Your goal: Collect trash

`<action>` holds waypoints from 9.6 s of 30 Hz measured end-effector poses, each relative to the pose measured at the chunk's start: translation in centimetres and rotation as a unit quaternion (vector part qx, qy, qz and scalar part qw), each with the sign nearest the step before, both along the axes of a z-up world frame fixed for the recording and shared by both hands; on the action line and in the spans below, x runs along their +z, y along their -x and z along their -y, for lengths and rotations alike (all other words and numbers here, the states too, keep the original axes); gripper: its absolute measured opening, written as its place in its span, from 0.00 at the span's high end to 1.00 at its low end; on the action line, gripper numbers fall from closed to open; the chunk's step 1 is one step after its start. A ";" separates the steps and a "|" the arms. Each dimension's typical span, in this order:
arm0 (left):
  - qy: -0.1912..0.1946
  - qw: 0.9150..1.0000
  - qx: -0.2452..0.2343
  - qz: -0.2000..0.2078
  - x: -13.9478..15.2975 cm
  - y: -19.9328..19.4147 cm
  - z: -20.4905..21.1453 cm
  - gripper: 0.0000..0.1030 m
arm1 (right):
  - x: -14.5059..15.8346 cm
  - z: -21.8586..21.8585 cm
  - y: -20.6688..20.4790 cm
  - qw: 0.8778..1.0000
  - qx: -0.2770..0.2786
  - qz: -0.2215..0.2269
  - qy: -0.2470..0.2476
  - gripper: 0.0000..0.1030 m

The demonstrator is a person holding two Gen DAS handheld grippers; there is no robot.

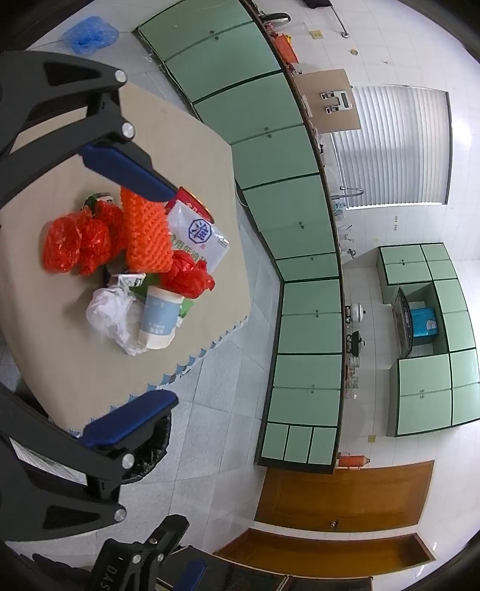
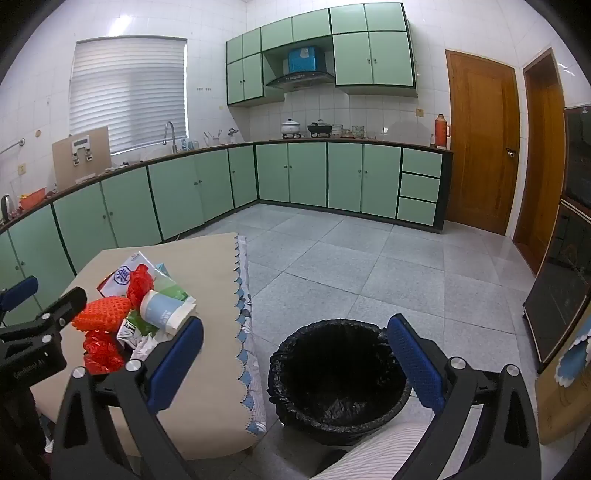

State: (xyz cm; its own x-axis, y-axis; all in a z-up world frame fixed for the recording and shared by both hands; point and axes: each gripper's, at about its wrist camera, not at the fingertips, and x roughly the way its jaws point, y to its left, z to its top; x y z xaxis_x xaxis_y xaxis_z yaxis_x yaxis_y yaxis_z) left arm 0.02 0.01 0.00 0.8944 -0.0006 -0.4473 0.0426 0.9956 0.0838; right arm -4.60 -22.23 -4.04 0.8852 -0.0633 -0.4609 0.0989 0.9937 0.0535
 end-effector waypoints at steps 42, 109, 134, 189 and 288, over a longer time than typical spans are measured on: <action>-0.003 1.000 0.001 0.003 0.0 0.1 0.2 0.05 | -0.2 0.1 -0.1 1.000 0.000 -0.002 -0.004 0.06; -0.004 1.000 0.007 0.006 0.6 -0.6 -1.7 0.05 | -0.2 0.2 -0.7 1.000 0.001 -0.001 -0.002 0.06; -0.022 0.993 0.099 -0.065 -3.5 -7.4 -14.0 0.16 | -2.3 -9.4 -11.1 0.988 0.146 -0.050 -0.018 0.29; 0.052 0.997 0.062 -0.005 -3.6 -7.5 -16.8 0.90 | -4.5 -18.4 -18.6 0.963 0.248 -0.103 -0.038 0.92; 0.082 0.987 -0.027 -0.134 -11.4 -5.8 -12.6 0.77 | -6.2 -11.8 -11.2 0.991 0.126 -0.049 -0.008 0.16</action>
